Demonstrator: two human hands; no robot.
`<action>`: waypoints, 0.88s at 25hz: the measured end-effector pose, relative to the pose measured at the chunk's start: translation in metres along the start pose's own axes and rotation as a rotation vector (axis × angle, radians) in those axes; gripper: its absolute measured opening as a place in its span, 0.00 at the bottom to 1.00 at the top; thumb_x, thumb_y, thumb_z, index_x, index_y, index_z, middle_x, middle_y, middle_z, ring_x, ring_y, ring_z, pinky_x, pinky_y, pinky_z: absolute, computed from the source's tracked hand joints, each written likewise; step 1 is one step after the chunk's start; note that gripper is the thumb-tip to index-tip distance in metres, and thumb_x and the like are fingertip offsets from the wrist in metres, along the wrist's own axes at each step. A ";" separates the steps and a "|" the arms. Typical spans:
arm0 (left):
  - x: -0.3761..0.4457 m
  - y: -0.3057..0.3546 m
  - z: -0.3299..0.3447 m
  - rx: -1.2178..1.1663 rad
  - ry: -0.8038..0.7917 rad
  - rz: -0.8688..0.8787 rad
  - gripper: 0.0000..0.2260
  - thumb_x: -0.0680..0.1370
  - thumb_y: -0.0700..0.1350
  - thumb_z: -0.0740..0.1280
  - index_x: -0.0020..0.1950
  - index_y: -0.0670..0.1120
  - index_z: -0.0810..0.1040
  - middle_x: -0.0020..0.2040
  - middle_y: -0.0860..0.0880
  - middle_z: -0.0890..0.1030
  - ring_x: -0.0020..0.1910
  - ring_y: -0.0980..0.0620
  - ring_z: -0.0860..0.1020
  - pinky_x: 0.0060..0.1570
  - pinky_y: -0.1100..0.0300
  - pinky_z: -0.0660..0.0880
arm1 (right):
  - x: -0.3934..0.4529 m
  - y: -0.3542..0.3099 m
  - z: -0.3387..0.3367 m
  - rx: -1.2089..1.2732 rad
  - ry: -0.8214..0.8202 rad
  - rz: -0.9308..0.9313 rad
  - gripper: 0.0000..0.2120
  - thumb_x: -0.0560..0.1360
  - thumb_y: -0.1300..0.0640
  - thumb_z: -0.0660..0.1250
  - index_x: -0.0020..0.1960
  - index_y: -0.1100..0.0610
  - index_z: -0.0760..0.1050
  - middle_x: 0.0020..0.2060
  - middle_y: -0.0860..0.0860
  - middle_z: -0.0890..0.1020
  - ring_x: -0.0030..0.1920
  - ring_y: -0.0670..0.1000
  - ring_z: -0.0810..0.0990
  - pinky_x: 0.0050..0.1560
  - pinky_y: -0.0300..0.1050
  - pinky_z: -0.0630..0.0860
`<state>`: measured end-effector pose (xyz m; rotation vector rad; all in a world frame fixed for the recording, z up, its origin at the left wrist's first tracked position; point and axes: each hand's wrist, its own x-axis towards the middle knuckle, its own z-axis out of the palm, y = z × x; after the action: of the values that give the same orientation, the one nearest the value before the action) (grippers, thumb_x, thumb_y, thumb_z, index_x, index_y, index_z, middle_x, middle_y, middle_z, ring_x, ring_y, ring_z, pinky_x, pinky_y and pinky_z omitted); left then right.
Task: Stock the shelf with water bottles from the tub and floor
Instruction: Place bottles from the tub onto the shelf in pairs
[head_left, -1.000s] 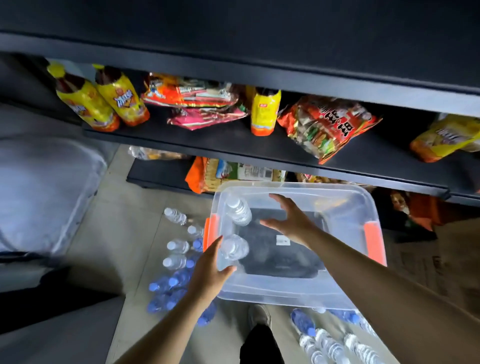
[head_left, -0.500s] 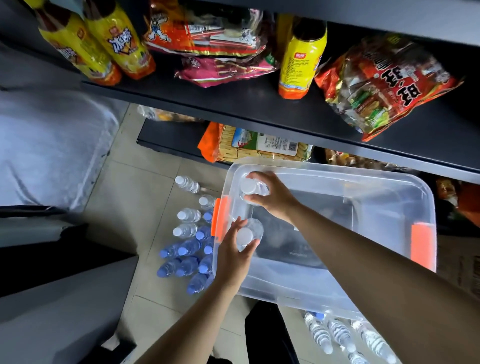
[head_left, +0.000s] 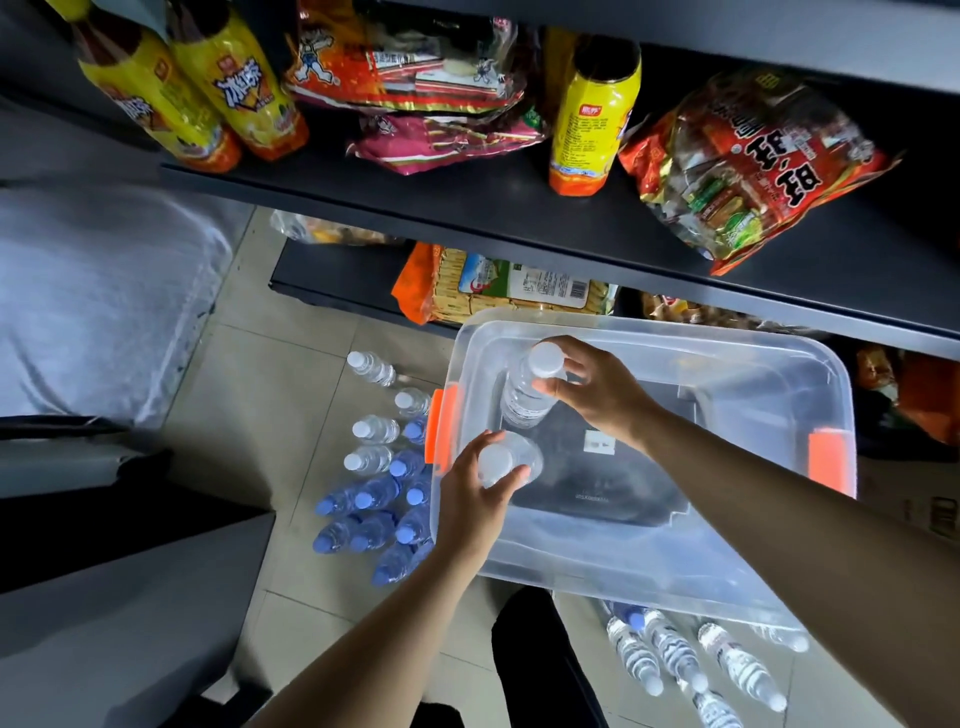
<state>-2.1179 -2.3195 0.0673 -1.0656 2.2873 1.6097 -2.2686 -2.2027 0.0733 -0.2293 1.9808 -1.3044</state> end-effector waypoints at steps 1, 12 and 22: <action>-0.004 0.004 -0.004 0.006 -0.007 0.012 0.17 0.71 0.46 0.73 0.59 0.48 0.77 0.57 0.57 0.79 0.57 0.60 0.75 0.61 0.58 0.72 | -0.007 -0.007 -0.004 -0.041 0.013 -0.020 0.15 0.74 0.56 0.70 0.58 0.46 0.71 0.59 0.45 0.77 0.64 0.46 0.71 0.67 0.44 0.64; -0.050 0.113 -0.133 0.004 -0.117 0.319 0.10 0.65 0.56 0.74 0.40 0.53 0.79 0.34 0.58 0.80 0.33 0.62 0.77 0.39 0.61 0.76 | -0.140 -0.171 -0.012 -0.054 0.274 -0.235 0.12 0.74 0.62 0.69 0.52 0.49 0.72 0.47 0.41 0.79 0.51 0.41 0.77 0.61 0.36 0.69; -0.160 0.341 -0.355 0.071 0.079 0.667 0.13 0.66 0.55 0.76 0.41 0.47 0.81 0.38 0.51 0.82 0.38 0.54 0.79 0.41 0.57 0.74 | -0.262 -0.450 0.019 0.109 0.397 -0.666 0.09 0.77 0.61 0.65 0.56 0.58 0.73 0.50 0.53 0.80 0.51 0.51 0.79 0.56 0.48 0.74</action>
<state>-2.1165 -2.4953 0.5541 -0.3552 2.9243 1.6729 -2.1780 -2.2915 0.5788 -0.6621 2.2456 -1.9959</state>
